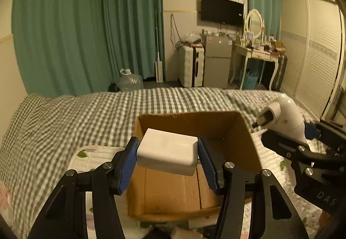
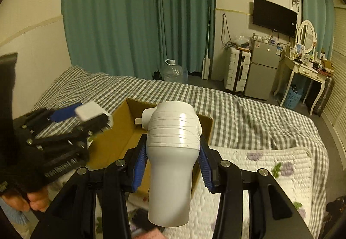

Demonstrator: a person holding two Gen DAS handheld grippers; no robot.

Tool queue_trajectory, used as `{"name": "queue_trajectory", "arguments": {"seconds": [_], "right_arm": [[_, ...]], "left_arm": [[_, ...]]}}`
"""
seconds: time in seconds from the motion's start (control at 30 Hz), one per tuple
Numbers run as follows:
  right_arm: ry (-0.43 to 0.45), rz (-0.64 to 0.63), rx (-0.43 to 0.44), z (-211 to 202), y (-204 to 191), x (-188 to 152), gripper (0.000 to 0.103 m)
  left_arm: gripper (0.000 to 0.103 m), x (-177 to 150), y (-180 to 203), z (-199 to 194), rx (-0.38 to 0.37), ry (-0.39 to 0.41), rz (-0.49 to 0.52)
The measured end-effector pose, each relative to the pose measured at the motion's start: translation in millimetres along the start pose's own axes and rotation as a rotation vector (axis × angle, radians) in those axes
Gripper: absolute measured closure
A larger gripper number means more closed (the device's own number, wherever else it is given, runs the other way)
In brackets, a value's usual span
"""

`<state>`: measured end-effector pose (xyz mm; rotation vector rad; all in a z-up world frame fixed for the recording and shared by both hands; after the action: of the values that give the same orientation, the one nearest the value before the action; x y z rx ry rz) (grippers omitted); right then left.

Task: Organize rigid objects
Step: 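Carry the charger and spray bottle into the box and open both grippers, then grasp the pink card case with the right gripper while the left grasps the blue earbud case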

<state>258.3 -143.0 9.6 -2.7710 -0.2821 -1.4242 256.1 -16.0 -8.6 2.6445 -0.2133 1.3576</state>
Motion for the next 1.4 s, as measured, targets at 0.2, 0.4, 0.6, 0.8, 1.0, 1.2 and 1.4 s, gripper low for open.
{"name": "queue_trajectory", "arguments": {"seconds": [0.2,0.4,0.6,0.8,1.0,1.2,1.4], "right_arm": [[-0.067,0.001,0.011,52.9,-4.2,-18.4,0.060],[-0.104,0.011,0.004,70.9,0.8,-31.3,0.060],[-0.086,0.014,-0.009,63.7,3.1,-27.2,0.060],[-0.099,0.002,-0.009,76.4,-3.8,-31.0,0.060],[-0.041,0.063,-0.009,57.5,7.4,-26.8,0.029],[0.028,0.070,-0.030,4.4,16.8,-24.3,0.021],[0.068,0.040,-0.021,-52.2,12.6,-40.9,0.012]], "left_arm": [[0.047,-28.2,-7.7,48.0,-0.007,-0.075,0.016],[0.044,-34.6,-8.4,54.9,-0.007,-0.092,0.012],[0.041,-25.3,-6.5,37.6,-0.005,-0.053,0.014],[0.041,-23.2,-15.0,32.7,0.006,-0.041,-0.014],[0.041,-25.2,-19.3,14.5,0.008,-0.027,-0.052],[0.040,-25.5,-6.9,-27.2,0.003,0.001,-0.058],[0.036,-48.7,6.3,-70.7,0.006,0.000,-0.051]]}}
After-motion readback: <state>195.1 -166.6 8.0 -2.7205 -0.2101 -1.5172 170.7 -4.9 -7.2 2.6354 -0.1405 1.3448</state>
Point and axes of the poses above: each gripper's, at about its wrist camera, not at the fingertips, and z roughly the way its jaws point, y to its right, x to its top, the point moved 6 cm from there along z, roughly the way its jaws point, and after that the axes turned 11 degrees about -x, right-handed, at the moved point
